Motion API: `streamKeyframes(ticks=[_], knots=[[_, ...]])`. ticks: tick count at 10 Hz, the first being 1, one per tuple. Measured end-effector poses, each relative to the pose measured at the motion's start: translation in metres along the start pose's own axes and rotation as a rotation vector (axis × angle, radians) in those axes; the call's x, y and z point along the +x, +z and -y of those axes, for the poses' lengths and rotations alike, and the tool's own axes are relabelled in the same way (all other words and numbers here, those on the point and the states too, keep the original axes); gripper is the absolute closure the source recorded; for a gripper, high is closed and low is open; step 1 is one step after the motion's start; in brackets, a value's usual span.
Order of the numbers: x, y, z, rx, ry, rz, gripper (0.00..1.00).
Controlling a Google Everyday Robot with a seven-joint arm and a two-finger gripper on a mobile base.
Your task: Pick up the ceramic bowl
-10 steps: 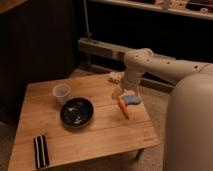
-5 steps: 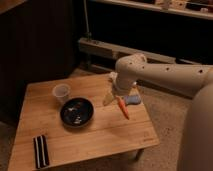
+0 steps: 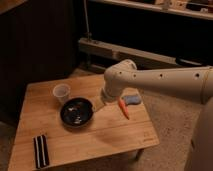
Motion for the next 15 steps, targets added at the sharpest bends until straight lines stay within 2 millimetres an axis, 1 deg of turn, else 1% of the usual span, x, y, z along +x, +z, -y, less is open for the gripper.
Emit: streamKeyframes(ticks=[1, 2, 3, 4, 5, 6, 7, 10, 12, 15], knots=[[-0.001, 0.000, 0.001, -0.004, 0.006, 0.000, 0.20], [-0.007, -0.001, 0.001, -0.009, 0.014, 0.015, 0.20], [-0.020, 0.000, 0.006, -0.025, 0.026, 0.033, 0.20], [-0.039, 0.004, 0.011, -0.053, 0.023, 0.045, 0.20], [-0.057, 0.008, 0.009, -0.067, 0.009, 0.048, 0.20], [-0.072, 0.014, 0.003, -0.078, -0.006, 0.048, 0.20], [-0.079, 0.025, -0.006, -0.096, -0.015, 0.038, 0.20], [-0.069, 0.057, -0.027, -0.119, -0.036, 0.006, 0.20], [-0.060, 0.077, -0.029, -0.151, -0.030, 0.000, 0.20], [-0.054, 0.097, -0.029, -0.218, 0.003, -0.009, 0.20]])
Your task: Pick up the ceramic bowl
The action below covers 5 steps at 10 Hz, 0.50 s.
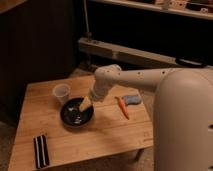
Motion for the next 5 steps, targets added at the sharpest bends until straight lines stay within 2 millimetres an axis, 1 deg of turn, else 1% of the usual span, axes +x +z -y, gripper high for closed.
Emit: streamKeyframes(ticks=[5], knots=[[0.004, 0.028, -0.002, -0.039, 0.039, -0.027, 0.20]])
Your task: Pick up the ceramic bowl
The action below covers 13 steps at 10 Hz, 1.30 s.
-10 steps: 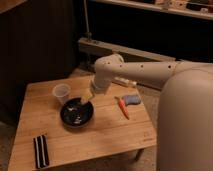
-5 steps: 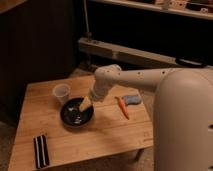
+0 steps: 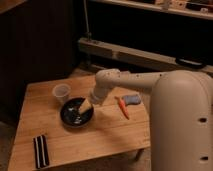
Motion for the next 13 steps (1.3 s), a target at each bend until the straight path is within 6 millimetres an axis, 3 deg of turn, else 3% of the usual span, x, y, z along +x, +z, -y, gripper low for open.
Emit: streamKeyframes(ticks=[4, 8, 11, 13], knots=[[0.003, 0.025, 0.001, -0.030, 0.030, -0.025, 0.20], [-0.001, 0.032, -0.002, -0.043, 0.045, -0.046, 0.22], [0.001, 0.037, 0.000, -0.048, 0.055, -0.062, 0.49], [0.003, 0.039, 0.001, -0.049, 0.060, -0.068, 0.51]])
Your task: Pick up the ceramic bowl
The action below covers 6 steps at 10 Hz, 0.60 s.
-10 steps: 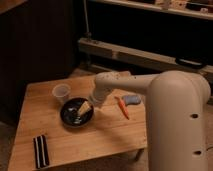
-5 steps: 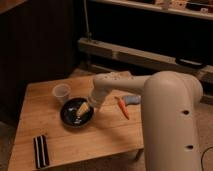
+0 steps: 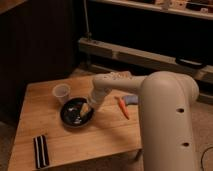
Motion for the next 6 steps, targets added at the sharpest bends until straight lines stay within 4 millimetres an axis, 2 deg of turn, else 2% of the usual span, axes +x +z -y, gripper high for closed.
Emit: streamKeyframes(ticks=[5, 6], knots=[[0.002, 0.013, -0.005, 0.043, -0.014, -0.049, 0.52], [0.002, 0.015, -0.005, 0.048, -0.016, -0.055, 0.57]])
